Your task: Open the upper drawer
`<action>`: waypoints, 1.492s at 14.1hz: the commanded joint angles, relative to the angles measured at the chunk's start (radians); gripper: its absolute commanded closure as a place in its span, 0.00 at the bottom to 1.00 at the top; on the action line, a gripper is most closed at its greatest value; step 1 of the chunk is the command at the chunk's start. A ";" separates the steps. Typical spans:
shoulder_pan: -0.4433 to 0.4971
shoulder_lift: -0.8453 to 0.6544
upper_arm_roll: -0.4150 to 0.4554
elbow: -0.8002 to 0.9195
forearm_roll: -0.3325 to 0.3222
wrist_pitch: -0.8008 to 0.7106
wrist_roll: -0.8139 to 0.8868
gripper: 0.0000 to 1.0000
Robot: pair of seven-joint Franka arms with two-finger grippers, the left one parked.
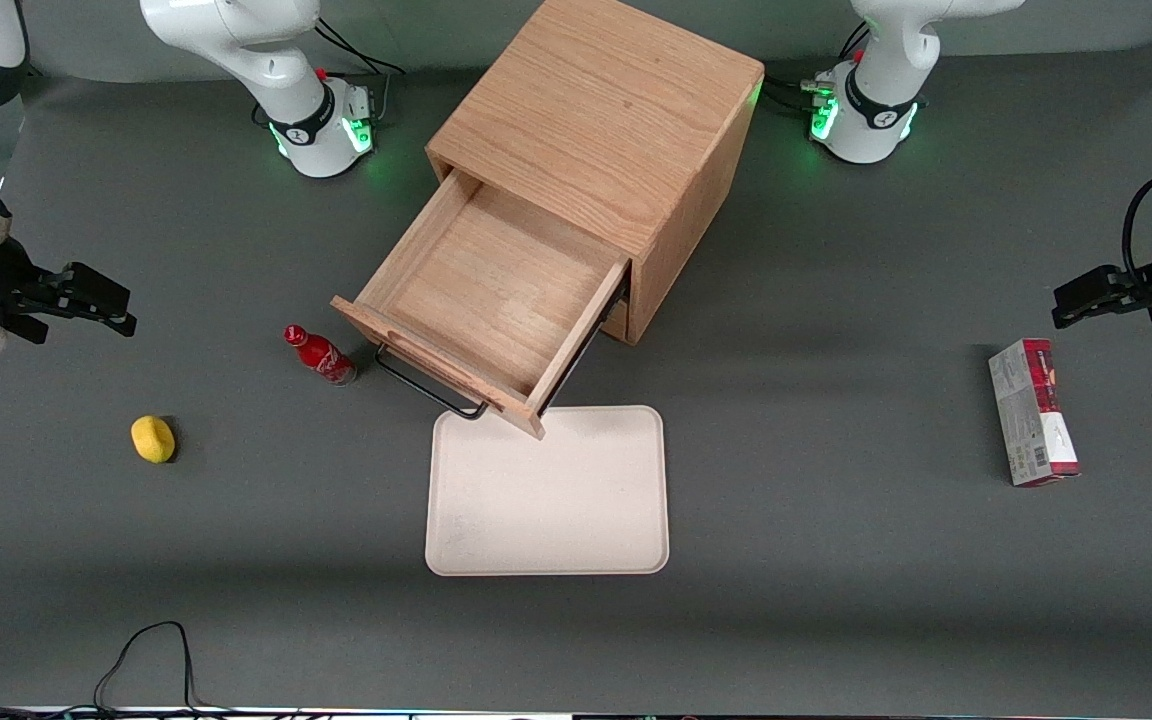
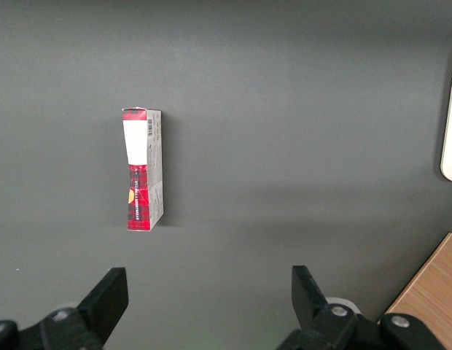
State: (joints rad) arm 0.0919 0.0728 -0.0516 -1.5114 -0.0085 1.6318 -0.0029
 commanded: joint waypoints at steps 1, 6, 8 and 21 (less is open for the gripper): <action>-0.008 -0.008 -0.011 -0.027 -0.008 0.040 0.023 0.00; -0.006 -0.007 -0.031 -0.027 -0.008 0.039 0.023 0.00; -0.006 -0.005 -0.030 -0.020 -0.016 0.036 0.023 0.00; 0.008 -0.007 -0.044 -0.019 -0.018 0.022 0.032 0.00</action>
State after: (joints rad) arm 0.0893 0.0739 -0.0919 -1.5293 -0.0109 1.6530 0.0003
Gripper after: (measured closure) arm 0.000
